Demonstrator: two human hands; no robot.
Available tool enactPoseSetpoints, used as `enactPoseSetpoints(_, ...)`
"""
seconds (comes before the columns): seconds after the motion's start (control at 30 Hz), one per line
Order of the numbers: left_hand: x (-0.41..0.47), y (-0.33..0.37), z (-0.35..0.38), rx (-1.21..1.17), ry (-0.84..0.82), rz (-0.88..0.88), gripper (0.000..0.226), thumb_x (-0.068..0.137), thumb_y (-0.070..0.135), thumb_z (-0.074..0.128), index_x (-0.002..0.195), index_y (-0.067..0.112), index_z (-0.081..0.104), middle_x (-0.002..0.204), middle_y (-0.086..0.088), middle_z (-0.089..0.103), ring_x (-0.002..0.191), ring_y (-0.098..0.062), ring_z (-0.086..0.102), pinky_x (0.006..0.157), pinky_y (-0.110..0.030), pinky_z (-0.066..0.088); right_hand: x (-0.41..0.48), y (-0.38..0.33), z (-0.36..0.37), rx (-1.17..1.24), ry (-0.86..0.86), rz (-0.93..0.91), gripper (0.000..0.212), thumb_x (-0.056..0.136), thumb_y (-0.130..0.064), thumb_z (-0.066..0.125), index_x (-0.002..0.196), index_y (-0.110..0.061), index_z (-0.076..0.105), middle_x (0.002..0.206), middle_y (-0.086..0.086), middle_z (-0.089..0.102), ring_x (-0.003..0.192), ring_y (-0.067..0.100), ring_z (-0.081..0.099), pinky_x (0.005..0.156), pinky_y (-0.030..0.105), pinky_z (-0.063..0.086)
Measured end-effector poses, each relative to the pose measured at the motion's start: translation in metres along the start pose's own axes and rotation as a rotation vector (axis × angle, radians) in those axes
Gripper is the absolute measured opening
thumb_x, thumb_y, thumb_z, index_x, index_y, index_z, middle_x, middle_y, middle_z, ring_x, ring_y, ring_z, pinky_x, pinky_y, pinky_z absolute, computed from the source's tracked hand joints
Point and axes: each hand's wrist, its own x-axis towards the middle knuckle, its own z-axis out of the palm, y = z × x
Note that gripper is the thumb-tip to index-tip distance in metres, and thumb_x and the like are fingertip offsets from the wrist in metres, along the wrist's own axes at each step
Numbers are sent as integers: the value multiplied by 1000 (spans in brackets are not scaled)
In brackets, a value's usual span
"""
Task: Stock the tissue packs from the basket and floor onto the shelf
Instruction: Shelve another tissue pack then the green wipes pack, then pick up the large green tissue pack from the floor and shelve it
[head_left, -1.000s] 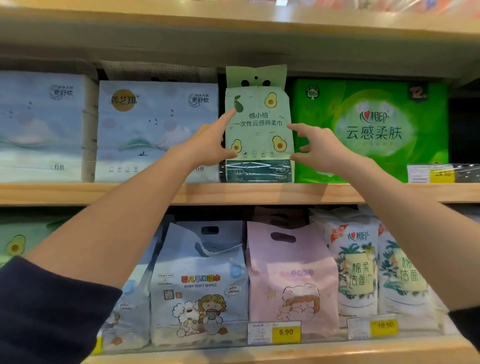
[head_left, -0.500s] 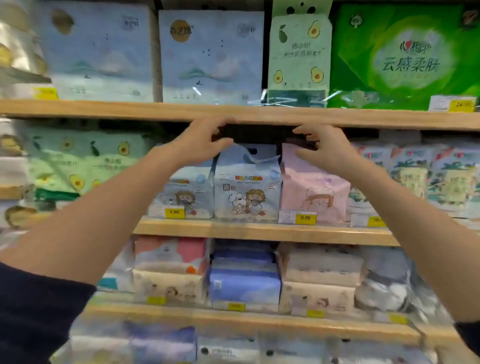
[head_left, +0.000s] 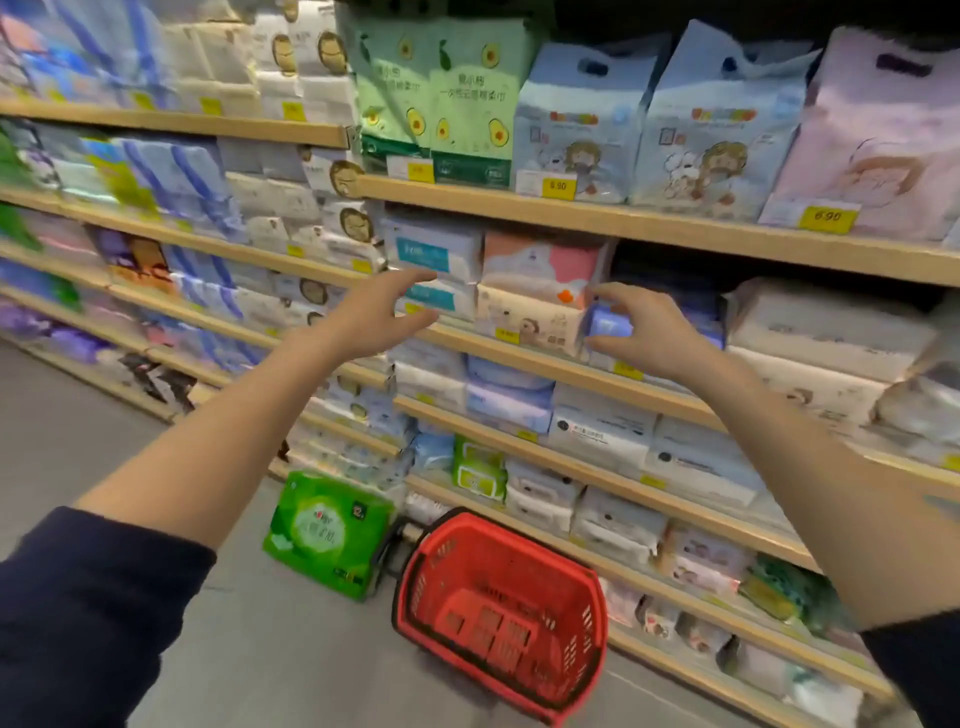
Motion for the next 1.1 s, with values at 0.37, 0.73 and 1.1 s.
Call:
enactPoseSetpoints(0.37,-208,-66,-22,28,-40,-304,62,86,35,61,140,15,37,145,-6,41,131,-22,40,106,-36,35,-75,-111,109,124,-241,-168,61,80,-22,67,134,-9,42,140,12,46,126,29,45,96,34,37)
enactPoseSetpoints(0.73,-369,-167,-73,228,-156,-495,64,84,34,63,139,14,38,142,-11,44,128,-27,44,105,-32,32,-85,-246,230,204,-468,-267,67,79,-24,69,137,-11,39,143,11,42,130,27,41,104,40,35)
enactPoseSetpoints(1.1,-448,-260,-126,223,-154,-549,65,84,38,61,141,20,34,145,-5,41,130,-23,41,107,-32,30,-84,-355,344,298,-569,-251,66,77,-23,69,136,-13,40,140,11,45,129,28,42,107,43,35)
